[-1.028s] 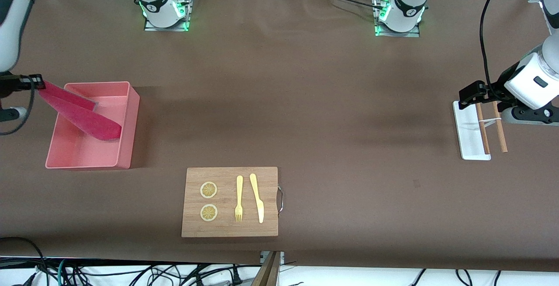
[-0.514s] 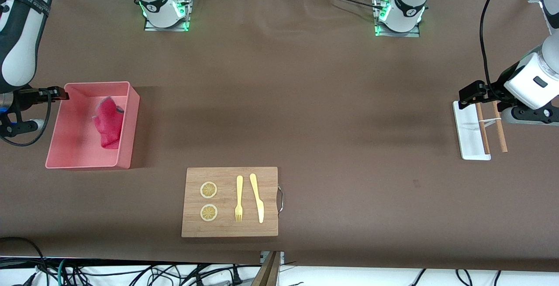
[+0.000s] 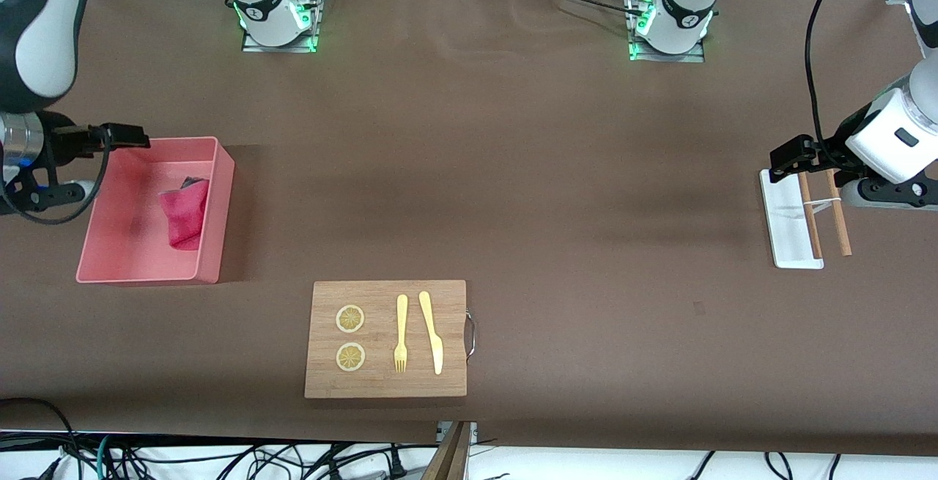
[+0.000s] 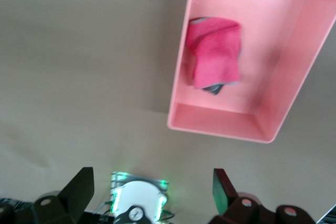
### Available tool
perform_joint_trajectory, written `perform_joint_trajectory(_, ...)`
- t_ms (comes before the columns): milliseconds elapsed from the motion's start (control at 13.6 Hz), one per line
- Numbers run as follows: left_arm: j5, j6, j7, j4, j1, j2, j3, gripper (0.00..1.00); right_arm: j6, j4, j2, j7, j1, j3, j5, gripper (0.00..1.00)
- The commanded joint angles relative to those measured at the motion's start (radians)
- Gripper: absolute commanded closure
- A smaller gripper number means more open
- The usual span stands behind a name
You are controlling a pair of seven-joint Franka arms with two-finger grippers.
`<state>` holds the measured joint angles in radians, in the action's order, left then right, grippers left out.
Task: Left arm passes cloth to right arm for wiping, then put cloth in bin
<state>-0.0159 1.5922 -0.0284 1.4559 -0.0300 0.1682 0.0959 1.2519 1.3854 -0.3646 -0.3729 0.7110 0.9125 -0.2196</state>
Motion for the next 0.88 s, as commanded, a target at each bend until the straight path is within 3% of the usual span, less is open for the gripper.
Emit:
perform_joint_trajectory(0, -0.006, -0.021, 0.005, -0.031, -0.005, 0.013, 0.004, 0.0, -0.063, 0.02, 0.136, 0.115, 0.067, 0.002, 0.035, 0.0)
perform_joint_trajectory(220, -0.006, -0.021, 0.005, -0.031, -0.005, 0.011, 0.004, 0.0, -0.08, 0.026, 0.176, 0.21, 0.113, -0.007, 0.043, 0.0)
perform_joint_trajectory(294, -0.006, -0.021, 0.005, -0.031, -0.004, 0.011, 0.004, 0.0, -0.077, 0.026, 0.177, 0.242, 0.105, -0.039, 0.045, 0.0)
perform_joint_trajectory(440, -0.006, -0.021, 0.005, -0.031, -0.005, 0.011, 0.004, 0.0, -0.063, 0.023, 0.177, 0.259, 0.011, -0.149, 0.063, 0.0)
perform_joint_trajectory(587, -0.006, -0.021, 0.005, -0.031, -0.005, 0.013, 0.004, 0.0, -0.016, 0.021, 0.177, 0.259, -0.114, -0.312, 0.104, 0.0)
perform_joint_trajectory(807, -0.006, -0.021, 0.005, -0.031, -0.005, 0.013, 0.004, 0.0, 0.02, 0.021, 0.191, 0.262, -0.229, -0.462, 0.151, 0.0)
